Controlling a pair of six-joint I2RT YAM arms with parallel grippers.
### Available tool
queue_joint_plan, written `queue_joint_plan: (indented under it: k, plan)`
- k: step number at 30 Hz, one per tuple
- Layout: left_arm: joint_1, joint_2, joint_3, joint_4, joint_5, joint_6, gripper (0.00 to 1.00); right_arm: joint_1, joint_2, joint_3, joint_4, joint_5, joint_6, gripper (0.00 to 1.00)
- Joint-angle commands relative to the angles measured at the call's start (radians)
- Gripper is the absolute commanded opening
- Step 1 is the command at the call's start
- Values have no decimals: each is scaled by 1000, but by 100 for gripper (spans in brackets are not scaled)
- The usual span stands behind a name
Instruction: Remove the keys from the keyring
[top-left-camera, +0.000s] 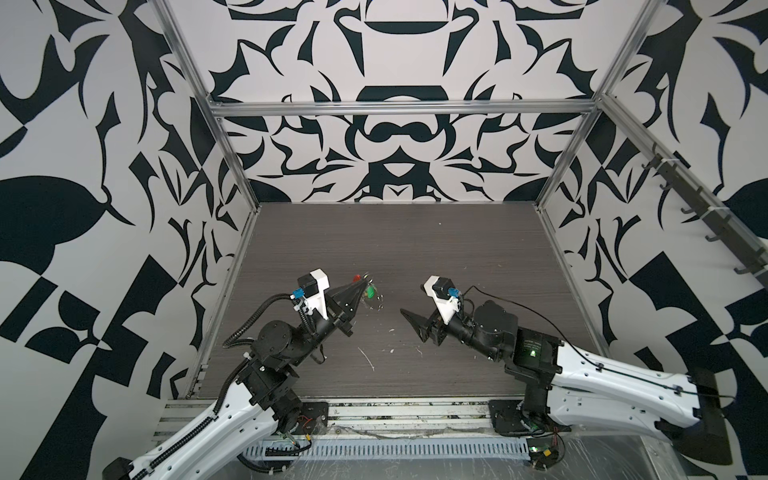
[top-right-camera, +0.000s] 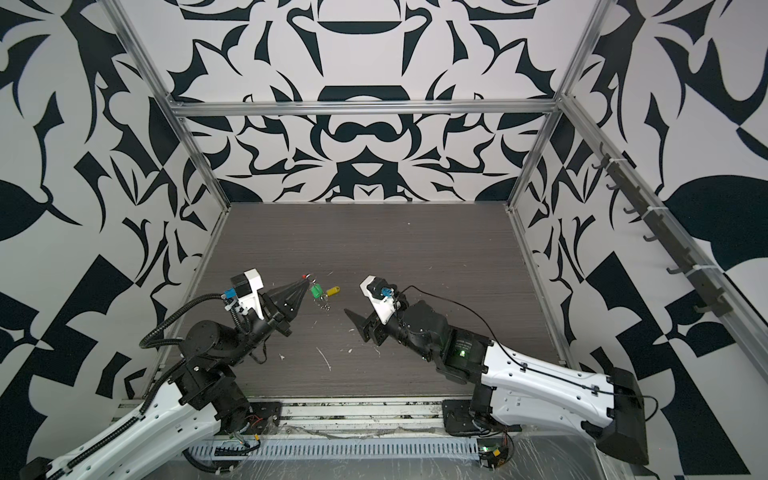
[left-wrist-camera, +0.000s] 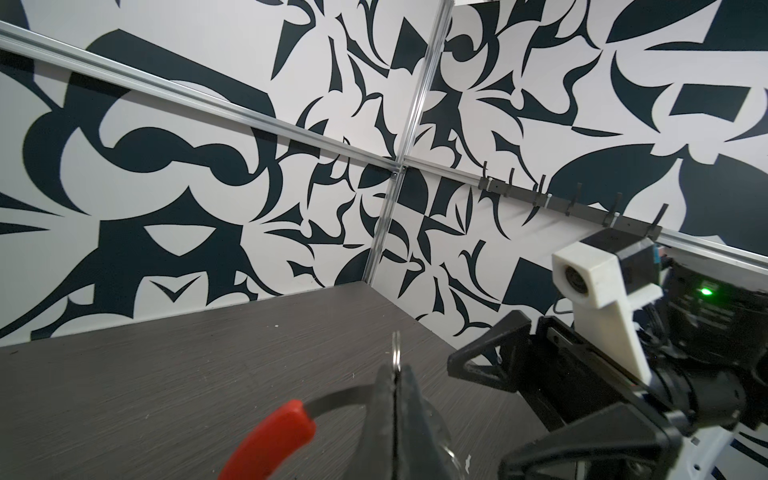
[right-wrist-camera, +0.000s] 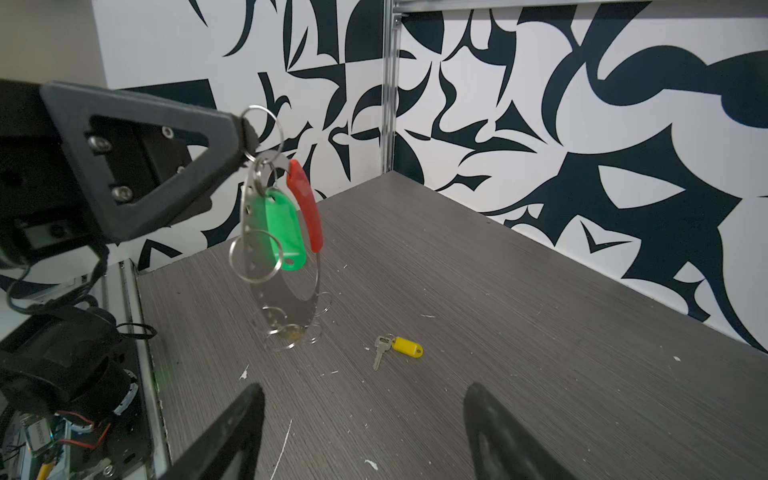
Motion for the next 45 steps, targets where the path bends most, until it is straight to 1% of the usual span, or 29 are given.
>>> queue_joint_plan:
  k: [1,5,9,14,15,17,18,19,24,31,34,35,39,41,44,45]
  plan:
    - [-4,1,-28,108,55,12,0,-33,-33,22,29,-66,42,77]
    - [-4,-9,-40,171,102,19,0,-53,-50,11,44,-73,49,76]
    - [-4,-9,-11,147,143,26,0,-59,-53,8,64,-61,49,76]
    - [-4,-13,4,125,156,32,0,-61,-43,29,60,-69,45,78]
    - [-4,-18,1,125,159,34,0,-61,-41,37,54,-71,40,80]
    - [-4,-26,-2,125,162,36,0,-61,-38,46,53,-71,38,89]
    - [-4,-31,-3,125,162,36,0,-61,-37,49,51,-73,35,98]
    - [-4,-35,-4,124,162,37,0,-62,-35,52,53,-71,35,100]
    - [-4,-45,-6,116,169,40,0,-68,-25,61,61,-93,28,100]
    - [-4,-46,-8,110,177,36,0,-93,4,94,49,-200,28,85]
    - [-5,-46,-10,109,187,28,0,-99,21,123,10,-257,15,80]
    - [-4,-45,-11,109,192,25,0,-99,27,135,-12,-272,9,77]
    - [-4,-48,-24,117,207,-1,0,-99,22,136,-33,-301,1,68]
    - [-4,-61,-40,135,209,-4,0,-99,6,126,-24,-315,3,63]
    - [-4,-72,-55,162,244,-14,0,-99,-11,117,-29,-327,6,53]
    - [-4,-72,-56,169,254,-19,0,-99,-13,115,-31,-330,9,53]
